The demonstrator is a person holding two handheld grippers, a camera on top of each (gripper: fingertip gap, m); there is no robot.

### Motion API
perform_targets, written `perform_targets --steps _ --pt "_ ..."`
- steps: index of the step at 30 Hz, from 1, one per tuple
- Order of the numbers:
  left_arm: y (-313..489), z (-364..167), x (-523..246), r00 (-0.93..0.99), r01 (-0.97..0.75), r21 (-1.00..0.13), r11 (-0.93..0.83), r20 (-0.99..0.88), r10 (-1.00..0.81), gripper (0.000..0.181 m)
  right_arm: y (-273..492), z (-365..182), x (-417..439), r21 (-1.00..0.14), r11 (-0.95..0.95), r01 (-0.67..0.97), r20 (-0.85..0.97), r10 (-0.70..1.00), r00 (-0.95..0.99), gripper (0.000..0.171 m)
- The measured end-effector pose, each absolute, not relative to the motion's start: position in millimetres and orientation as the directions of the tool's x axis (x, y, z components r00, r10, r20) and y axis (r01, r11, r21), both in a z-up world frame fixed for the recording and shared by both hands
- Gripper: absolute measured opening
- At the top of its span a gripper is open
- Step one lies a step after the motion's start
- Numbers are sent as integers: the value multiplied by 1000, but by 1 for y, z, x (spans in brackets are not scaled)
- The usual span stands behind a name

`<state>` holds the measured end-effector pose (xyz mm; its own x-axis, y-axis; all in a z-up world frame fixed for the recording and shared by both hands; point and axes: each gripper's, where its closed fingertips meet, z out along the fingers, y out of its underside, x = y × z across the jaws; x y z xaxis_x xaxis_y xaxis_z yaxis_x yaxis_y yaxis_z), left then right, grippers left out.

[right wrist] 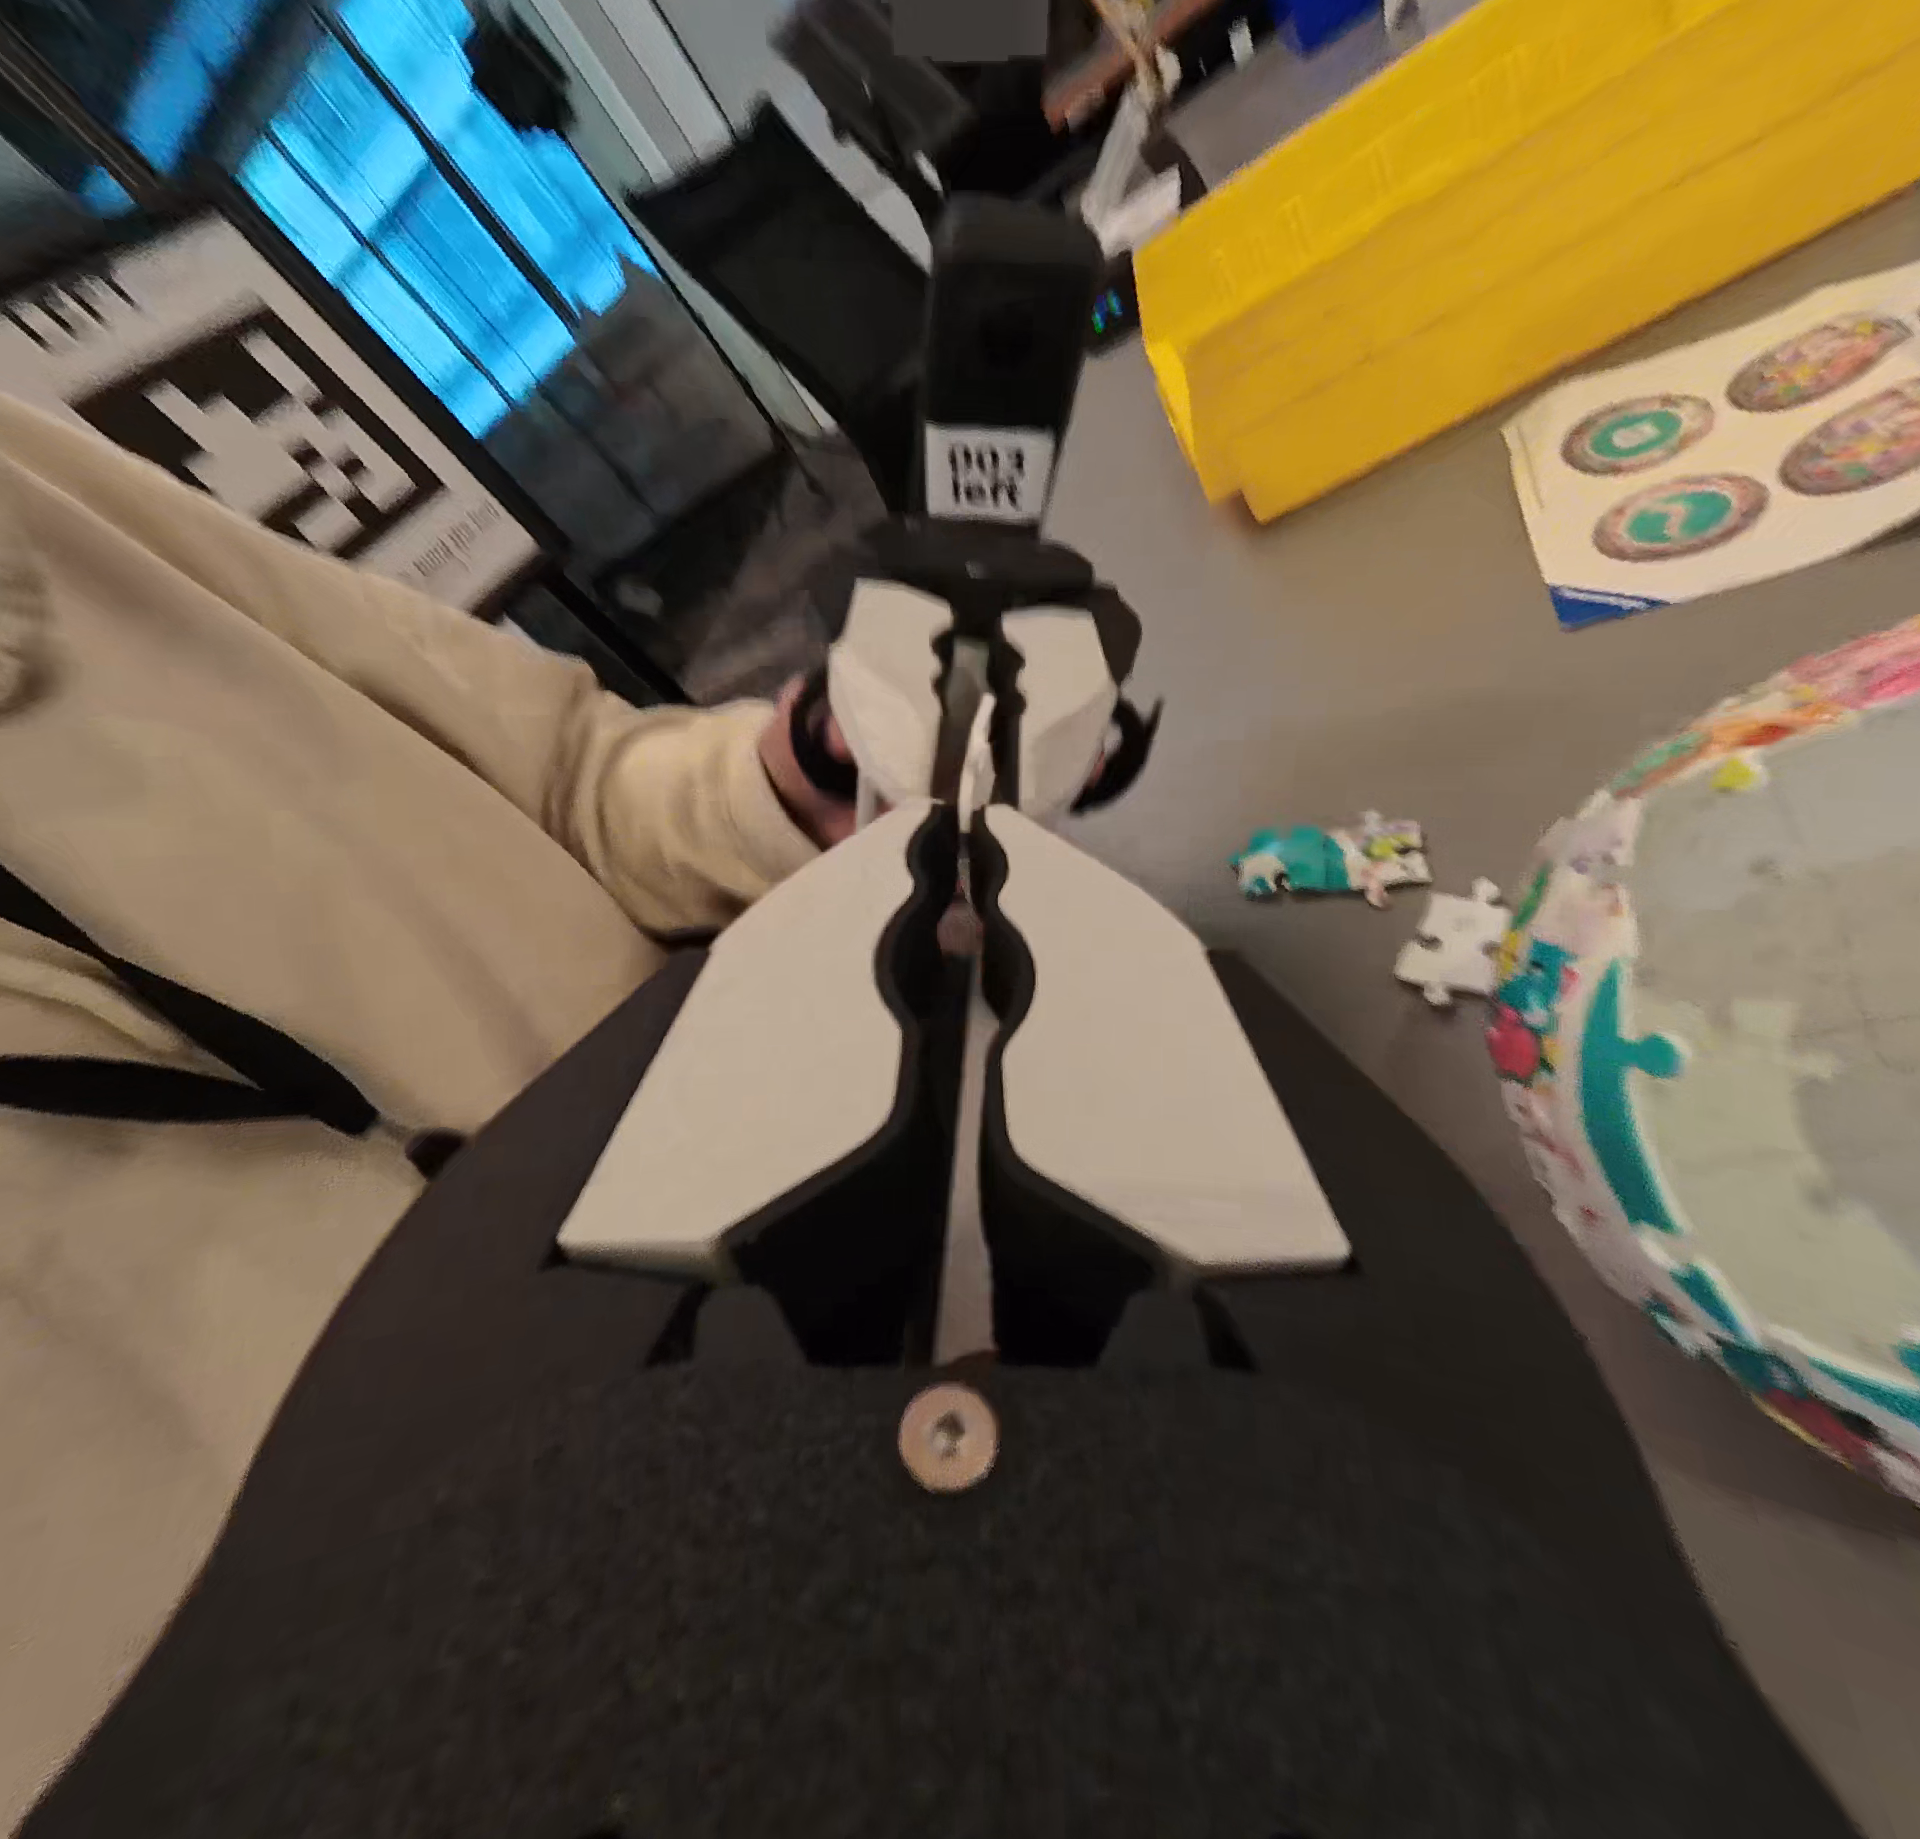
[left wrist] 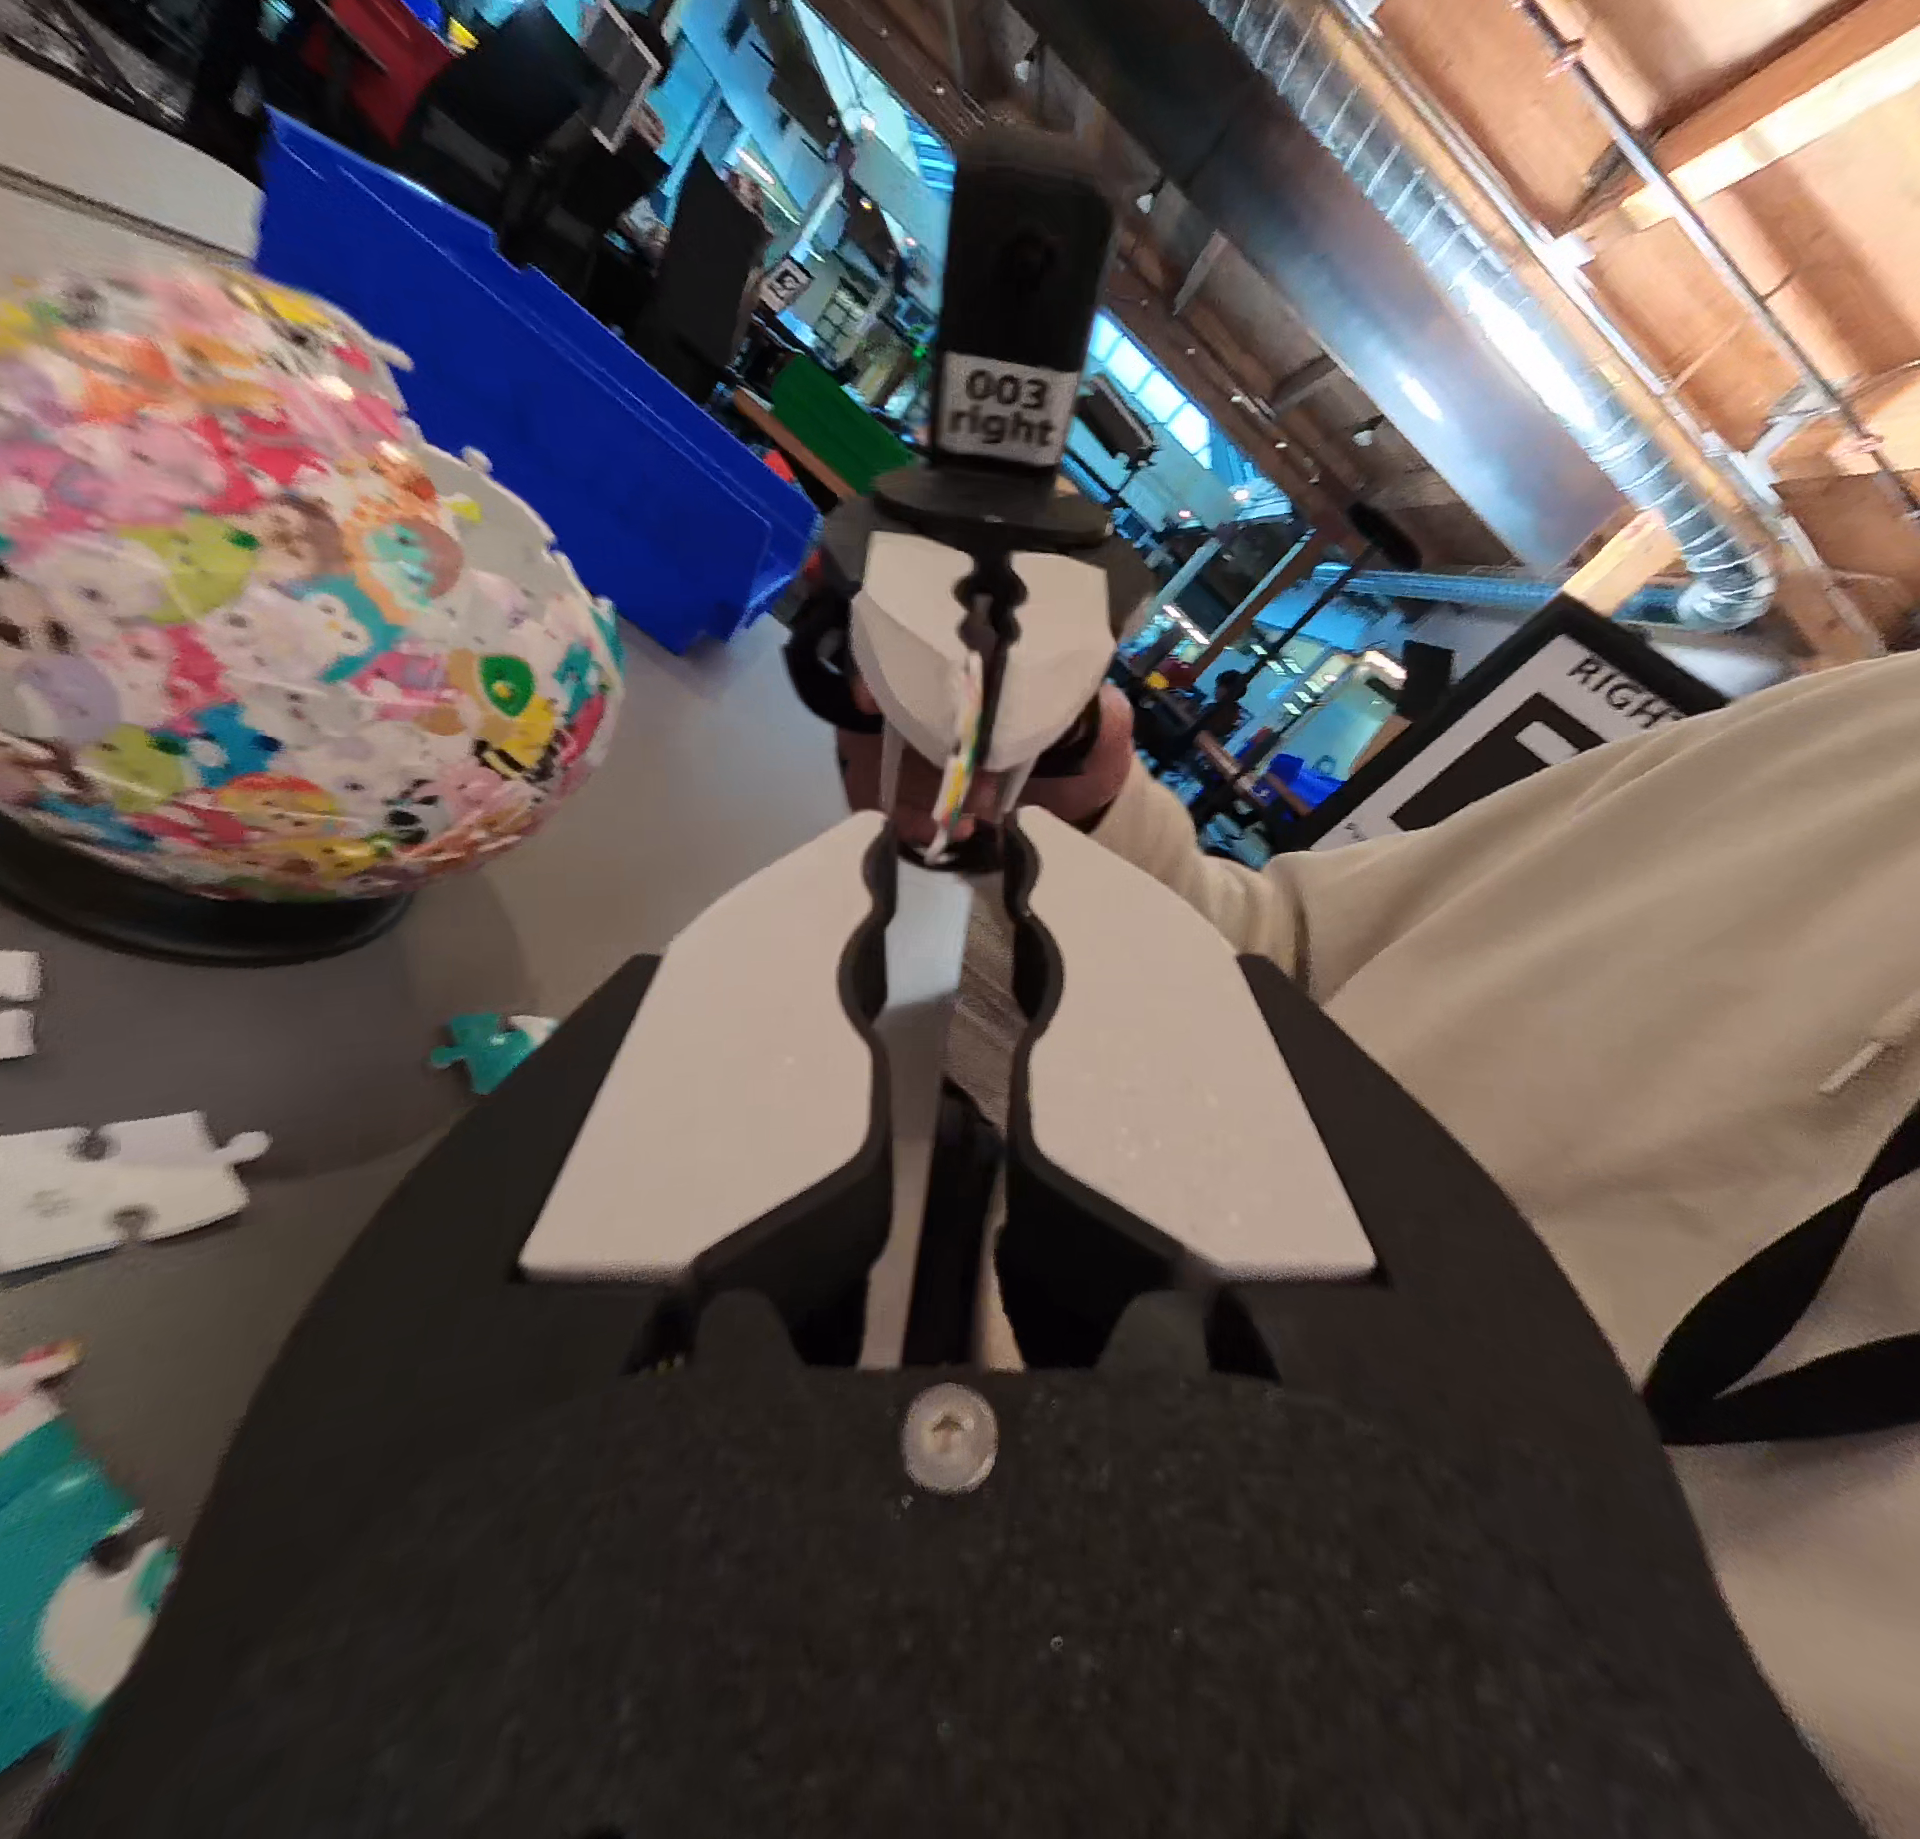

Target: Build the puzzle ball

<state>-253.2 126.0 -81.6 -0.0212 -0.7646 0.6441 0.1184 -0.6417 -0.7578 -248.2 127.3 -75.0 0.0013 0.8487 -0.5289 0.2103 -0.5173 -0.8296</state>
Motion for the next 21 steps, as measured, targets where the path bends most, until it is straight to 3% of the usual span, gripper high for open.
perform_targets --steps 4,7,9,13,17,21 --pt "124 -90 -253 37 23 -813 -582 582 -812 31 98 -95 -237 -785 -373 495 -449 892 -41 2" --pt "109 -102 -240 19 -85 -825 -559 560 -828 26 80 -110 -239 -739 -294 606 -421 904 -75 2" --pt "98 -106 -234 -10 -134 -834 -536 542 -841 0 79 -110 -242 -742 -295 602 -424 902 -80 2" --pt "101 -106 -233 18 -123 -838 -531 533 -846 0 84 -103 -239 -770 -323 550 -440 894 -91 2" --pt "99 -104 -230 13 -102 -837 -537 539 -842 0 103 -66 -236 -834 -442 330 -502 856 -124 3" --pt "93 -106 -222 13 -122 -839 -530 533 -846 0 109 -71 -230 -819 -474 323 -530 841 -110 3"
